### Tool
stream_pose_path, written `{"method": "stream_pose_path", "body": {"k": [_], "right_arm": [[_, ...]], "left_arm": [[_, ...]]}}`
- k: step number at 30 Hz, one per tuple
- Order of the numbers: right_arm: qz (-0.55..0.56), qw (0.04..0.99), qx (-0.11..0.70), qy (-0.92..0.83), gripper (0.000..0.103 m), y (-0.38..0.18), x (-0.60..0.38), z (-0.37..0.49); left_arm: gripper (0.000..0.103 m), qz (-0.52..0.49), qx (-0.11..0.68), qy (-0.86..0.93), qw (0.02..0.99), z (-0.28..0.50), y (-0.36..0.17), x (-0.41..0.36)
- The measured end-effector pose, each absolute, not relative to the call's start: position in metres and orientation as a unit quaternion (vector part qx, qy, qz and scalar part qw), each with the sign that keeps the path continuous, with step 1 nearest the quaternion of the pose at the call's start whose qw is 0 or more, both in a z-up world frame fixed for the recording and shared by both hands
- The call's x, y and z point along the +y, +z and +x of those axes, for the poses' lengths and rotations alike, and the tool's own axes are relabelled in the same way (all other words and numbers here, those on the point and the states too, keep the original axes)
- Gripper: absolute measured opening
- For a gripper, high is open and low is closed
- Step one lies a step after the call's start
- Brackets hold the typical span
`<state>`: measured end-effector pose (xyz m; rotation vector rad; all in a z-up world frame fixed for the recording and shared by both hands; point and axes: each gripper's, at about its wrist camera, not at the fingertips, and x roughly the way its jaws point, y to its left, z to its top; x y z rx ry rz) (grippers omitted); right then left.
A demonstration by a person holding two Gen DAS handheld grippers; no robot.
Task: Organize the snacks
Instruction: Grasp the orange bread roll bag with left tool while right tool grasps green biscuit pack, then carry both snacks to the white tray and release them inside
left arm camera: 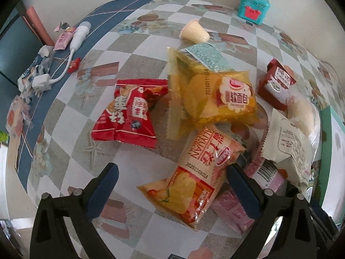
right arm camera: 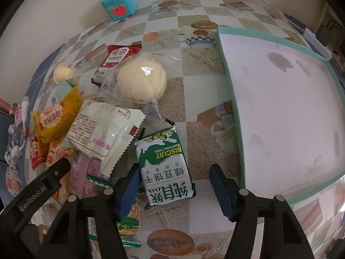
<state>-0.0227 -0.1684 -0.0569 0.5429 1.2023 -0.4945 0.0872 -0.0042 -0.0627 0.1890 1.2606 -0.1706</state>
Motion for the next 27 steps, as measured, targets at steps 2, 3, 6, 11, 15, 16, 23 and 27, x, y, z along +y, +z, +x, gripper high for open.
{"method": "stream_pose_path", "body": {"k": [2,3,6,11,15,16,23,27], "right_arm": [[0.250,0.762,0.552,-0.229,0.059,-0.057,-0.169,-0.023],[0.249,0.762,0.552,-0.229,0.057,-0.056,-0.170,-0.026],[0.249,0.762,0.553,-0.229,0.057,-0.056,-0.170,-0.026],[0.248,0.760,0.555,-0.231,0.056,-0.056,-0.170,-0.025],[0.240,0.760,0.558,-0.231,0.055,-0.055,-0.168,-0.026],[0.239,0.760,0.558,-0.231,0.054,-0.055,-0.168,-0.026],[0.254,0.753,0.565,-0.223,0.050,-0.053,-0.169,-0.027],[0.253,0.757,0.560,-0.221,0.048,-0.048,-0.168,-0.028]], "left_arm": [[0.095,0.089,0.588,-0.083,0.800,0.086,-0.063,-0.006],[0.095,0.089,0.588,-0.084,0.800,0.084,-0.064,-0.010],[0.093,0.083,0.592,-0.084,0.797,0.081,-0.066,-0.008],[0.078,0.058,0.602,-0.082,0.792,0.081,-0.068,-0.003],[0.072,0.055,0.601,-0.083,0.793,0.078,-0.066,-0.001],[0.069,0.055,0.601,-0.085,0.793,0.077,-0.064,-0.001],[0.038,0.028,0.609,-0.097,0.787,0.076,-0.057,0.016],[0.037,0.021,0.613,-0.094,0.784,0.076,-0.057,0.022]]}}
